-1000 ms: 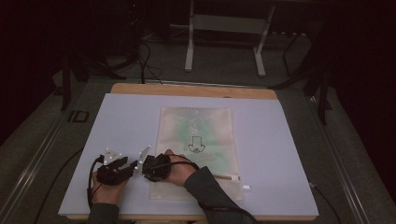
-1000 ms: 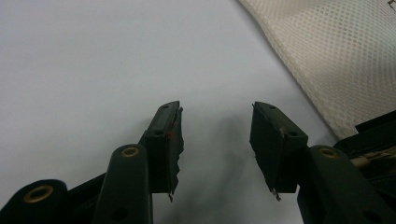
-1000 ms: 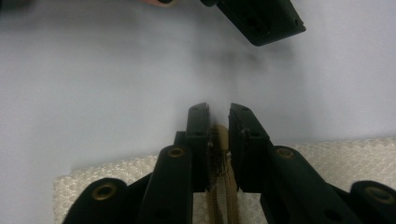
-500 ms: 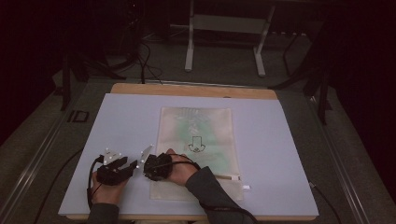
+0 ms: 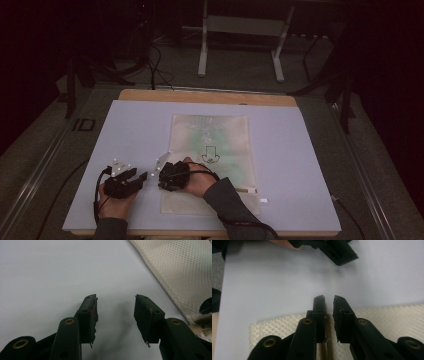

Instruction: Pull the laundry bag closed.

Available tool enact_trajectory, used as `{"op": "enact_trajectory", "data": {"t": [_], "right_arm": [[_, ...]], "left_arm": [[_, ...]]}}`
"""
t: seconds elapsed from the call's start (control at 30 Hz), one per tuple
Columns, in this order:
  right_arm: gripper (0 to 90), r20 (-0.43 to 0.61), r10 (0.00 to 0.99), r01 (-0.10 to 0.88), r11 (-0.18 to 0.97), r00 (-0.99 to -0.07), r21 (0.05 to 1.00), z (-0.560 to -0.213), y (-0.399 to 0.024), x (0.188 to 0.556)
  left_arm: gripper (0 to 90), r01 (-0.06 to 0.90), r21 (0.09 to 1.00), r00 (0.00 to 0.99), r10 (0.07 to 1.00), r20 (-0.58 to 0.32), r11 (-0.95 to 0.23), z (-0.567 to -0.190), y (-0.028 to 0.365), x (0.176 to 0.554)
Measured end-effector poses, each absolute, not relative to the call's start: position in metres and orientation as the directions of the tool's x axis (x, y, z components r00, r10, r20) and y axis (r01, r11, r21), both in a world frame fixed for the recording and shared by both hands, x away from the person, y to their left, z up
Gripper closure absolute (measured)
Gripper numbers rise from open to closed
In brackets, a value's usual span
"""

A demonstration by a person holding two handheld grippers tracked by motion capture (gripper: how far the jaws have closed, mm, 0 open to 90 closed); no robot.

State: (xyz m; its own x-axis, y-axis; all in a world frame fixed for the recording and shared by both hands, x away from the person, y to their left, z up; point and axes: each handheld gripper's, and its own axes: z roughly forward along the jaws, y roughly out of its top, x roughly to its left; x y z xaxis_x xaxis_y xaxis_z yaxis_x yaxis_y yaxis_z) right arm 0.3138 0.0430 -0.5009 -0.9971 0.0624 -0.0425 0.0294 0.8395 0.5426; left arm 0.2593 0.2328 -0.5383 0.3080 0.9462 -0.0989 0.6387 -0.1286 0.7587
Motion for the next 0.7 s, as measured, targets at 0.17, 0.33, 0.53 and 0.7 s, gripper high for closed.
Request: {"op": "enact_trajectory", "data": {"t": [0.17,0.33,0.53,0.7], "right_arm": [[74.9,-0.042,0.05,0.021,0.854,-0.998,0.52,-0.507,0.053,0.31],[73.7,-0.036,0.064,0.038,0.874,-0.997,0.484,-0.514,0.064,0.309],[81.0,-0.05,0.068,0.035,0.876,-0.996,0.481,-0.513,0.064,0.308],[81.0,-0.057,0.065,0.028,0.861,-0.996,0.507,-0.508,0.06,0.308]], "left_arm": [[52.5,0.639,0.759,0.309,0.946,-0.102,-0.127,-0.538,0.233,0.259],[52.5,0.637,0.761,0.308,0.946,-0.105,-0.123,-0.538,0.235,0.259],[52.4,0.637,0.761,0.307,0.946,-0.105,-0.122,-0.538,0.234,0.259],[52.3,0.638,0.759,0.309,0.946,-0.101,-0.127,-0.538,0.234,0.259]]}}
